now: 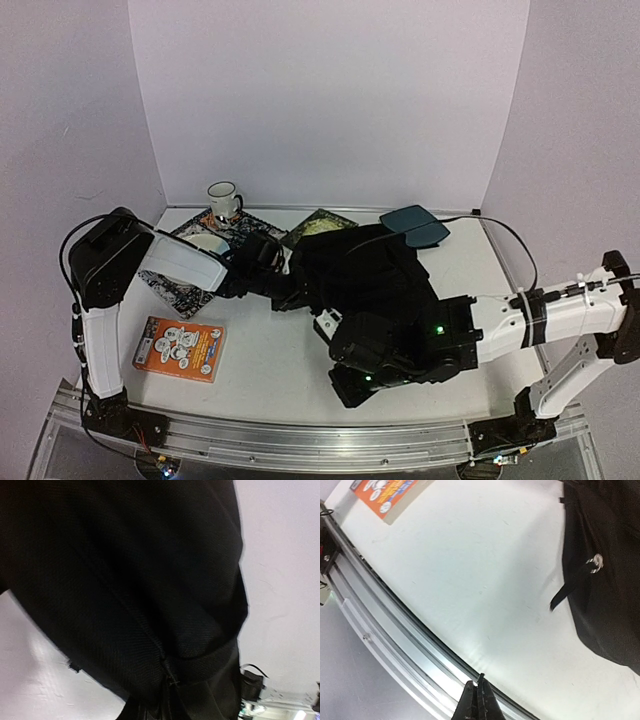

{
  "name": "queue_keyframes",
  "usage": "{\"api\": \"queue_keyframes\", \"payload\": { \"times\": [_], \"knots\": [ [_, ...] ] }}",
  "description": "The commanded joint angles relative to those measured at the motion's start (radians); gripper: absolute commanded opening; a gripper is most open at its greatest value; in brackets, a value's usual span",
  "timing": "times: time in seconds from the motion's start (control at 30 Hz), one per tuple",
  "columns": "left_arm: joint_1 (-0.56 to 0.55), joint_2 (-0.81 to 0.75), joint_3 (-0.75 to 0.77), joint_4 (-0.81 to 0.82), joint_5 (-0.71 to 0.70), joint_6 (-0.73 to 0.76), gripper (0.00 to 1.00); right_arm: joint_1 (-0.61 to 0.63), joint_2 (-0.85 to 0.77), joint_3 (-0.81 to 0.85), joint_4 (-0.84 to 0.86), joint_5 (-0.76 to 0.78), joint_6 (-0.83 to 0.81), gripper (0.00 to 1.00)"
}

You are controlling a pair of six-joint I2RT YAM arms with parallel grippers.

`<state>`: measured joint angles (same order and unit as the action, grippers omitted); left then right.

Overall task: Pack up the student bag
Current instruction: Unzip the largest pocket of the student bag, then grab the largest pocket of the student bag.

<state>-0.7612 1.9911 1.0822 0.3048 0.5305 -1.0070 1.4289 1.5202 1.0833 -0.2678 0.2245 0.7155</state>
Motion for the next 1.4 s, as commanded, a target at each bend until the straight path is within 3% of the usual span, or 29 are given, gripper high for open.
{"api": "queue_keyframes", "payload": {
  "times": [0.0, 0.2, 0.3, 0.53, 1.0, 1.37],
  "knots": [
    [0.048, -0.022, 0.155, -0.362, -0.199, 0.296, 0.09, -0.003, 0.077, 0.088, 0.048, 0.015, -0.076, 0.00],
    [0.049, -0.085, 0.143, -0.367, -0.149, 0.263, 0.05, -0.033, 0.129, 0.173, -0.072, 0.207, 0.074, 0.00],
    [0.042, -0.107, 0.092, -0.294, -0.092, 0.200, 0.04, -0.048, 0.132, 0.188, -0.113, 0.271, 0.164, 0.06],
    [-0.003, -0.142, 0.035, -0.144, -0.022, 0.076, 0.03, -0.074, 0.182, 0.220, -0.112, 0.278, 0.253, 0.20],
    [-0.048, -0.144, 0.070, -0.134, -0.057, 0.038, 0.03, -0.074, 0.222, 0.158, -0.068, 0.261, 0.376, 0.38],
    [-0.056, -0.127, 0.086, -0.133, -0.053, 0.036, 0.02, -0.074, 0.182, 0.098, -0.129, 0.257, 0.452, 0.40]
  ]
}}
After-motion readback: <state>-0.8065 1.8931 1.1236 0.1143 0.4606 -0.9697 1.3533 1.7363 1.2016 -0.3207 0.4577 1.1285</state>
